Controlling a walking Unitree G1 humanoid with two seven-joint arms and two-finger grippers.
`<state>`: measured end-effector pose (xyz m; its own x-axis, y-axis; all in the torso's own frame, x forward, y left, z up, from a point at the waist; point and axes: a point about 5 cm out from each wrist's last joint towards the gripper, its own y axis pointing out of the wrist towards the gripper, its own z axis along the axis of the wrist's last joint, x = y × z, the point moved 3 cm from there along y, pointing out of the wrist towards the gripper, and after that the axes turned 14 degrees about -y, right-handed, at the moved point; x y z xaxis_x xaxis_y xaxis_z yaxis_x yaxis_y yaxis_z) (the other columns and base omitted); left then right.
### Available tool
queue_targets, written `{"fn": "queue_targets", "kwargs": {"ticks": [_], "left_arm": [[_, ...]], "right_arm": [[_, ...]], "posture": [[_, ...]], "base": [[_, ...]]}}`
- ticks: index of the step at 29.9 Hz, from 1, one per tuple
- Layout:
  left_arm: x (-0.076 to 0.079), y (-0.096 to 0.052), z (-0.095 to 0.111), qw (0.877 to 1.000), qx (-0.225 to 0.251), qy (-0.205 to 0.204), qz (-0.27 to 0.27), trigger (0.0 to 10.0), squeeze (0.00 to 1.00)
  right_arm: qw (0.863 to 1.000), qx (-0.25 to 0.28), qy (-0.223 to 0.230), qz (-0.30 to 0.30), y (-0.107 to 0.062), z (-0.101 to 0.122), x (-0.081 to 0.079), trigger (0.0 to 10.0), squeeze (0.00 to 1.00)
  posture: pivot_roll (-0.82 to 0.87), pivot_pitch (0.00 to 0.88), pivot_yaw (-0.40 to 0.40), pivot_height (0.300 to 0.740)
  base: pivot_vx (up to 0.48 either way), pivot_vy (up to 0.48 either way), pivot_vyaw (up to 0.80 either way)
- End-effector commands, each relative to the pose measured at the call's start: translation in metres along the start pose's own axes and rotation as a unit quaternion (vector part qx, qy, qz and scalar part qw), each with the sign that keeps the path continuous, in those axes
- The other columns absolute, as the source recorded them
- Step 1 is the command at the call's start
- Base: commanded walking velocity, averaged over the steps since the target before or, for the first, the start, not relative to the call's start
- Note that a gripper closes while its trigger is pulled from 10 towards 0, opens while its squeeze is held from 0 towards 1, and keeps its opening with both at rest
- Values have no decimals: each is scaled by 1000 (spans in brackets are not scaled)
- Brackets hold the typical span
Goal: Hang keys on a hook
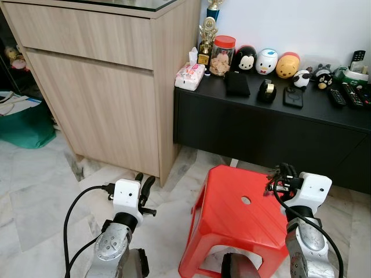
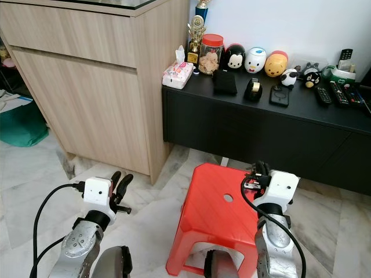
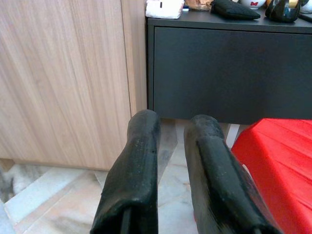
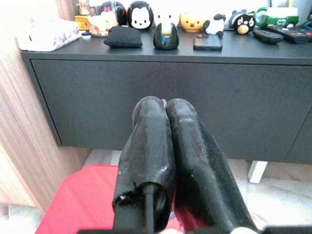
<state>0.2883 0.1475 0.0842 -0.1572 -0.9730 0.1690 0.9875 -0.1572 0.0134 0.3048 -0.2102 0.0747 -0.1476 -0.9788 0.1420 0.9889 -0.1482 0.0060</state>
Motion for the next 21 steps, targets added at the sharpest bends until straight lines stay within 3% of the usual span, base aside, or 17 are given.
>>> {"fn": "queue_targets", "kwargs": {"ticks": [1,5,21], "left_arm": [[0,1,-2,1000,-4,-3,-1,10000,0],[0,1,-1,1000,-3,-4,0,10000,0],[0,0,-1,1000,-1,-9,2,10000,0]], "right_arm": [[1000,5,4,-7,3,6,4,10000,0],[1000,3,6,-7,5,7,4,10000,0],[1000,-17,6,7,9,2,-1,10000,0]], "posture": [[1,0,-88,591],[-1,0,-87,591],[-1,0,-90,591]], "base": [[0,0,0],[0,0,0],[-273,0,0]]}}
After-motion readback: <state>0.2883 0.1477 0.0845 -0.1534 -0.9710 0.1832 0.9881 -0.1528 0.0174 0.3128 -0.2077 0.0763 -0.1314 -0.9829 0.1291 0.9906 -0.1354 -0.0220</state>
